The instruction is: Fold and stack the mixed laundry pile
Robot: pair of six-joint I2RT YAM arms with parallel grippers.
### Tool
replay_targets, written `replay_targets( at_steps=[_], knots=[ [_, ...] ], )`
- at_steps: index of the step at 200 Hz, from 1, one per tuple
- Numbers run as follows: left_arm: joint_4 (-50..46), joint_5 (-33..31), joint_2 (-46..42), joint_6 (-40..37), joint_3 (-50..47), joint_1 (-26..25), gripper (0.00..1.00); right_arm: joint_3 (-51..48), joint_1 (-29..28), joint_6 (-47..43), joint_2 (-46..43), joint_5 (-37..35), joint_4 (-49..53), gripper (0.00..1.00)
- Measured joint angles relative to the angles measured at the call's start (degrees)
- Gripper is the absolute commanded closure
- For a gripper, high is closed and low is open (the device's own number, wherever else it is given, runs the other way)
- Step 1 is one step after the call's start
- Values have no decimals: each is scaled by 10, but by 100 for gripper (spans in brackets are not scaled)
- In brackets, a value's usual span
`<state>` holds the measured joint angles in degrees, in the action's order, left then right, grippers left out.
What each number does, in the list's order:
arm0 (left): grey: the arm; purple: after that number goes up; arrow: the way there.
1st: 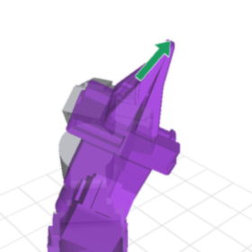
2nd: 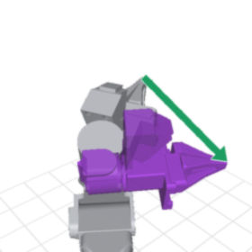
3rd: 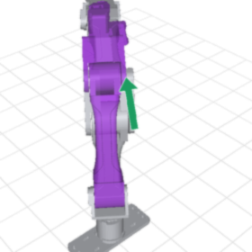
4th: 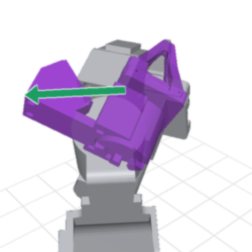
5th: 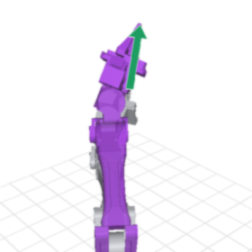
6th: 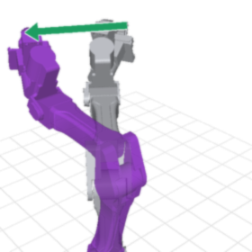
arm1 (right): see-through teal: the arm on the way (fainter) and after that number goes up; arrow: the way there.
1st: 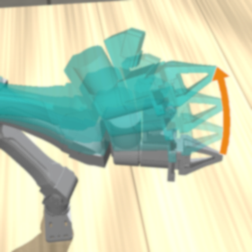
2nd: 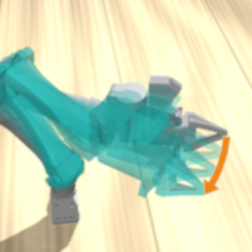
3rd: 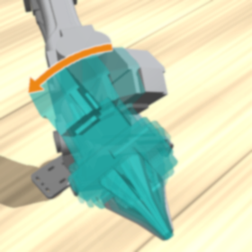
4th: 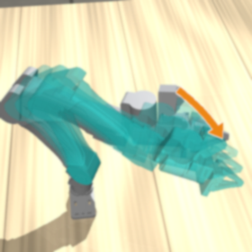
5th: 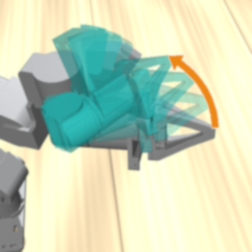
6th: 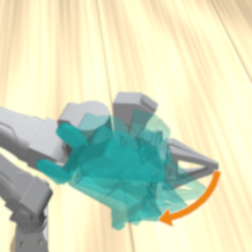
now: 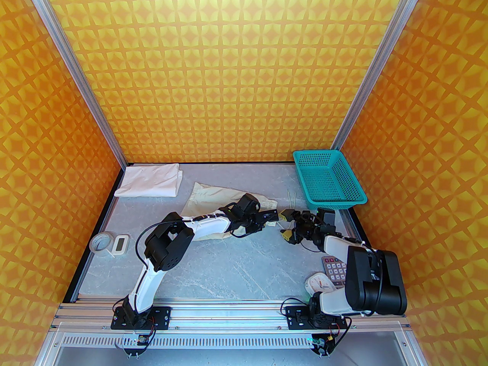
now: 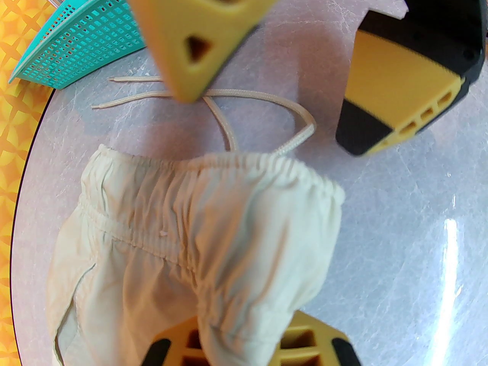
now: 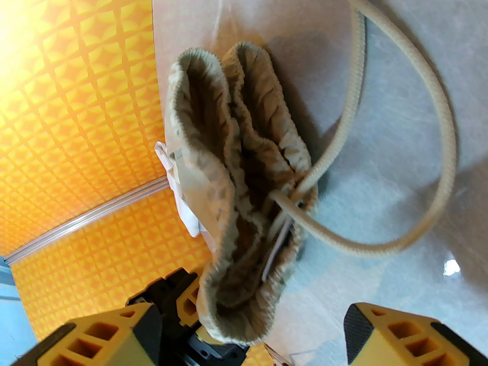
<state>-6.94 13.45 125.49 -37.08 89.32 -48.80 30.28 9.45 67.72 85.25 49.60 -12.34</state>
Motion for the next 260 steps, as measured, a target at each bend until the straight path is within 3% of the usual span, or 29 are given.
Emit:
replay_targets(
  at_steps=[82, 121, 181, 222, 243, 260],
  knots=[
    [2, 0, -16, 1, -4, 0, 100, 1, -52, 92, 90, -1, -143, 12],
    [4, 0, -23, 2, -7, 0, 100, 17, -59, 116, 129, -1, -185, 16],
    [10, 0, -49, 2, -34, 0, 100, 83, -68, 99, 190, -1, -189, 41],
    [21, 0, -61, 8, -47, 0, 100, 125, -68, 29, 191, 1, -118, 71],
    [27, 0, -62, 12, -55, 0, 78, 152, -68, -36, 188, 0, -40, 84],
    [26, 2, -63, 32, -59, 0, 67, 175, -68, -96, 177, -13, 40, 88]
  ],
)
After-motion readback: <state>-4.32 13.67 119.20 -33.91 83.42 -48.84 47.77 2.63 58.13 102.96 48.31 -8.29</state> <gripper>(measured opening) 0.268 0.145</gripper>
